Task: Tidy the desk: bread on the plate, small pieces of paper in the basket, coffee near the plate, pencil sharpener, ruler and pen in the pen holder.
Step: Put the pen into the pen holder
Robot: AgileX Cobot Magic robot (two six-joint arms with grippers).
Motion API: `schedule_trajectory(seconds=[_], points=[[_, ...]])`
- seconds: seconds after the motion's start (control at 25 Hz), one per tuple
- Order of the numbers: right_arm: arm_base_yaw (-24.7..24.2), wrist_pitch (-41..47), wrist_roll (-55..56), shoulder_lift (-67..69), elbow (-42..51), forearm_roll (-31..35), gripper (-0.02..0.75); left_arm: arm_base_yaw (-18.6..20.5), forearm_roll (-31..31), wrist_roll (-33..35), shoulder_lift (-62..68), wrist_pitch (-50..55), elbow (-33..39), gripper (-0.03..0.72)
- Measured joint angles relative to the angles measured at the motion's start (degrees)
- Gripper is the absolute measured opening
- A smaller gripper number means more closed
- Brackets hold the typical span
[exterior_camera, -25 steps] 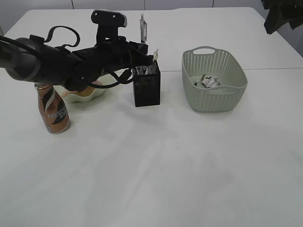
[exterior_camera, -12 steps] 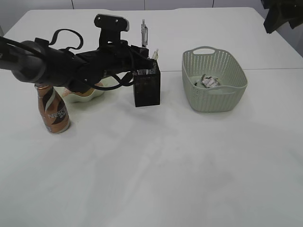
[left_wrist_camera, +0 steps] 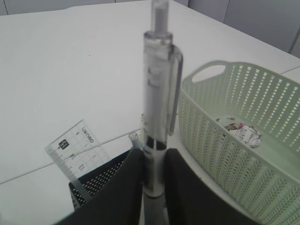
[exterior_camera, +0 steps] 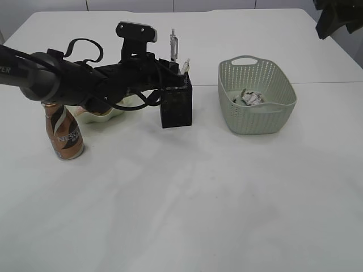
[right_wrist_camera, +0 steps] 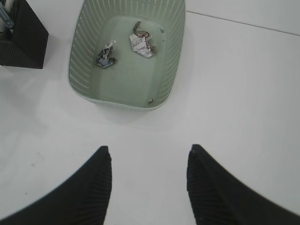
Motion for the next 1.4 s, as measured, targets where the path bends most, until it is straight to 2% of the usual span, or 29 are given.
schedule_trajectory(seconds=[0.12, 0.24, 0.36, 0.6, 0.8, 1.12, 1.4], points=[[0.0, 0.0, 0.0, 0.0, 0.0, 0.0, 0.384, 0.0, 0.12, 0.0, 0.0, 0.23, 0.0, 0.199], [0.0, 0.0, 0.0, 0.0, 0.0, 0.0, 0.384, 0.0, 0.12, 0.0, 0.0, 0.8, 0.0, 0.328], [0.0, 0.0, 0.0, 0.0, 0.0, 0.0, 0.385, 0.0, 0.12, 0.0, 0.0, 1.49, 0.0, 0.371], [0.0, 0.39, 0.0, 0.0, -0.03, 0.86, 0.393, 0.0, 0.91, 0.16, -2.47, 5.14, 0.0, 0.382], [0.0, 1.45, 0.0, -1.47, -1.84, 2.41, 0.397, 0.0, 2.45, 2.79, -8.78, 12.58, 0.0, 0.382], [0.0, 7.44, 0.61, -7.26, -2.28, 4.99, 0.515, 0.0, 4.06, 3.49, -20.84, 37.71, 0.0, 0.382], [0.0, 10.59, -1.43, -16.01, -2.28, 10.46, 0.534, 0.0, 4.2, 3.57, -37.61, 60.46, 0.0, 0.382]])
